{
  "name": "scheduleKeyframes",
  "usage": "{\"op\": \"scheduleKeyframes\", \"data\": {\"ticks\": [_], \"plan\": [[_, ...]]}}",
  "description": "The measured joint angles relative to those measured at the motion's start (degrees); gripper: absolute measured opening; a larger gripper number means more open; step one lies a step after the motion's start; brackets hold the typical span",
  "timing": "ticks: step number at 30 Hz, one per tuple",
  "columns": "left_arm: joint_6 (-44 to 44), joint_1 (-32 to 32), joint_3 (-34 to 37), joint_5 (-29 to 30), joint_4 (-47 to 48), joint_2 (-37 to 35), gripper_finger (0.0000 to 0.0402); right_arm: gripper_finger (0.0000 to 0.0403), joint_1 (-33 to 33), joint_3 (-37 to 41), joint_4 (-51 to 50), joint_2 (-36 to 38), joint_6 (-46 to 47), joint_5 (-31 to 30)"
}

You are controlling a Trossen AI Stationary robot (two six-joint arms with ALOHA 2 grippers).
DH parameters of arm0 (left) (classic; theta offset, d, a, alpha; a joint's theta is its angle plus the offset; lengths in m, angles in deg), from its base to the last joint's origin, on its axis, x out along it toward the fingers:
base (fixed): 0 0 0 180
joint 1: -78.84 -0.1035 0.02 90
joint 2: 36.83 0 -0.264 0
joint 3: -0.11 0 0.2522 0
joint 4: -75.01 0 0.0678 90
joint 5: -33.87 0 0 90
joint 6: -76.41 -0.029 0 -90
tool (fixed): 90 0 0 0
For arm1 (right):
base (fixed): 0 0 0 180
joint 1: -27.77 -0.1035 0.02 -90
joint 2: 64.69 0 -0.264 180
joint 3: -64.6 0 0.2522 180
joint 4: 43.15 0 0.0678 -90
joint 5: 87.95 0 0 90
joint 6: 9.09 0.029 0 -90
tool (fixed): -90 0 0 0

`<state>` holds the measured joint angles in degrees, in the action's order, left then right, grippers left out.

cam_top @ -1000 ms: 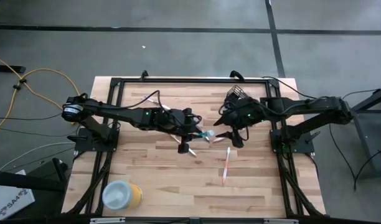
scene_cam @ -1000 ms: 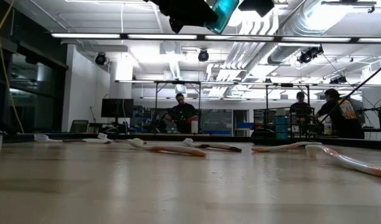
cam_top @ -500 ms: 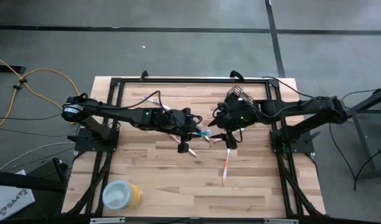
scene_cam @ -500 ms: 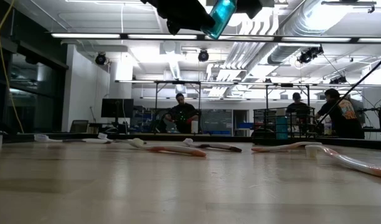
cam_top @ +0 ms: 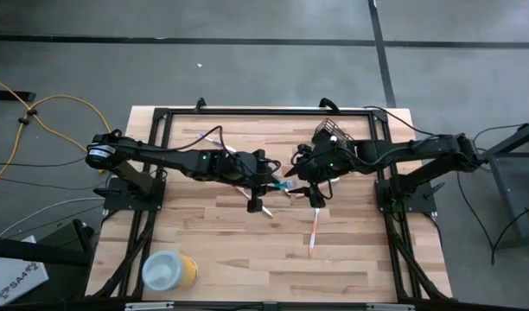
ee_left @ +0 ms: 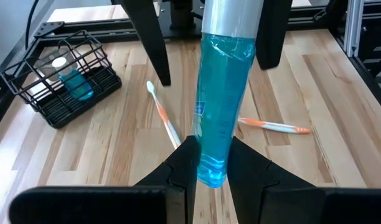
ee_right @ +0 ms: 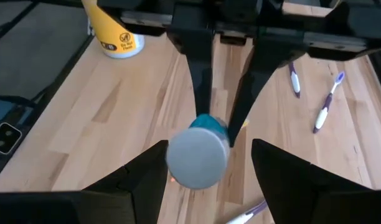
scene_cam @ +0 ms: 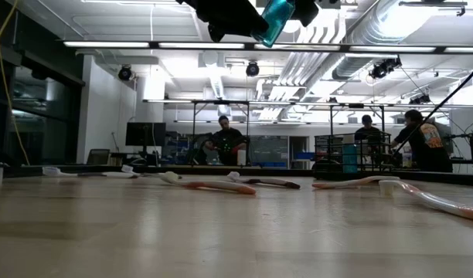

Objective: Pick & Place toothbrushing station
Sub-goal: Put the blue mouthwash bottle into the middle of the black mesh organizer

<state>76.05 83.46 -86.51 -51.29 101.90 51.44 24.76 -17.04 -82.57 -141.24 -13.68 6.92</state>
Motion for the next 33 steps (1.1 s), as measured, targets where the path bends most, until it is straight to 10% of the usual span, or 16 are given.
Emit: {"op": "scheduleKeyframes", "data": {"ticks": [33], "plan": [[-0.07,0.00,0.00,-0.02,0.71,0.02,0.0065,0.0191,0.00,0.00,1.04,0.03,0.28,0.00]]}}
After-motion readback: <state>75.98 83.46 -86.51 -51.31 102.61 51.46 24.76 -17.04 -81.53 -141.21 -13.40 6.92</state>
